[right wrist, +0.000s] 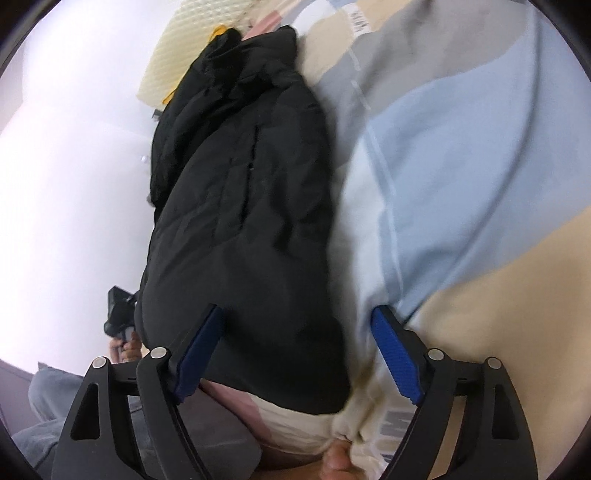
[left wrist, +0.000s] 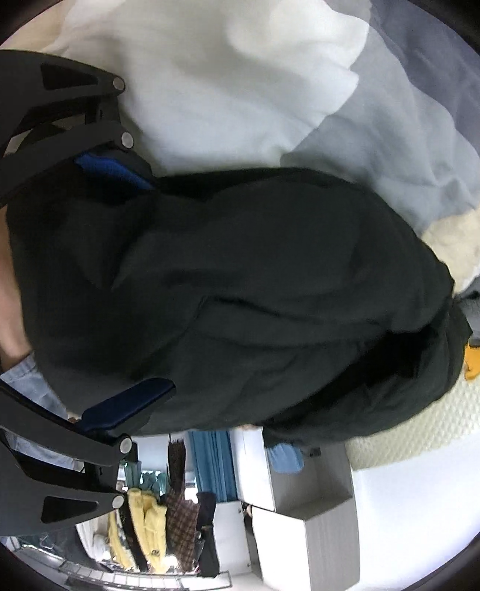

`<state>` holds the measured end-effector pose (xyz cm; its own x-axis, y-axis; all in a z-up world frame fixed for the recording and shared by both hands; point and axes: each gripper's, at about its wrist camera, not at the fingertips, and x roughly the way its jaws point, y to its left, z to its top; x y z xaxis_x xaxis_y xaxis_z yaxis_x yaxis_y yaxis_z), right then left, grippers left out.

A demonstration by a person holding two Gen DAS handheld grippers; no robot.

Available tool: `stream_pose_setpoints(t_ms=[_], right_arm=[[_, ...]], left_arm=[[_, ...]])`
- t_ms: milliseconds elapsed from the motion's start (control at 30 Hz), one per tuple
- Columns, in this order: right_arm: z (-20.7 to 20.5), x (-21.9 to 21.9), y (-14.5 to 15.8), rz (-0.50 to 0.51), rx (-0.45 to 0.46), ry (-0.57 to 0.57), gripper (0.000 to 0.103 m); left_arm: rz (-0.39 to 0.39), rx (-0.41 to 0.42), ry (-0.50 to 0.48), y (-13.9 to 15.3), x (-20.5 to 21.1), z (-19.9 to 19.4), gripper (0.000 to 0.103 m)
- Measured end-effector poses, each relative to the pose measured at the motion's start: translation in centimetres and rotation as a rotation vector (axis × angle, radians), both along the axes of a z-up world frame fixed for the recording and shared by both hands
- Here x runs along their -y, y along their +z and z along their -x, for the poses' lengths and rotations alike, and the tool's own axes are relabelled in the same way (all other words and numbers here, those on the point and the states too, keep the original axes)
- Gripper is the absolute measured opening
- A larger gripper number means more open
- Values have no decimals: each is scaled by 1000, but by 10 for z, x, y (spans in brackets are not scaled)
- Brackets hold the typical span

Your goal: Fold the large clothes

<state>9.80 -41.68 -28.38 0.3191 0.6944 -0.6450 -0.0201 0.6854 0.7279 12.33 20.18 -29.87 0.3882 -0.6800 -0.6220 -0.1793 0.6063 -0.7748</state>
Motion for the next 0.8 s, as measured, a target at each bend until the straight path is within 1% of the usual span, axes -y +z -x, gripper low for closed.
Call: stream_pose_setpoints(t_ms=[100,200,267,300,367,433,500,567,667,733,800], right_arm=[[4,-7,9,37,37,-4,84],[14,-13,19,68,83,1,84],[21,-18,29,83,114,14,84],[21,-23,33,82,131,25,84],[22,-32,44,77,175,61,84],[18,-39,49,71,193,91,84],[7,-40,46,53,175,91,84],[-6,-40,36,38,140,90,84],[-15,-38,18,55,79,72,84],[-21,-42,1,72,39,67,84],[-23,-46,-6,30,28,56,84]], left_arm=[[-11,-15,14,-2,0,-3,87],[-33,-18,7,1,5,-3,80],[-34,-12,0,4,6,-1,70],[-29,-6,-4,6,5,1,67],[-22,8,-10,10,3,4,56],[-2,21,-9,15,-2,8,52],[40,45,-5,19,-8,10,52],[59,47,-11,19,-10,11,52],[55,6,-8,9,-9,8,52],[43,-40,-8,-3,-5,3,54],[42,-53,-11,-8,-6,0,57]])
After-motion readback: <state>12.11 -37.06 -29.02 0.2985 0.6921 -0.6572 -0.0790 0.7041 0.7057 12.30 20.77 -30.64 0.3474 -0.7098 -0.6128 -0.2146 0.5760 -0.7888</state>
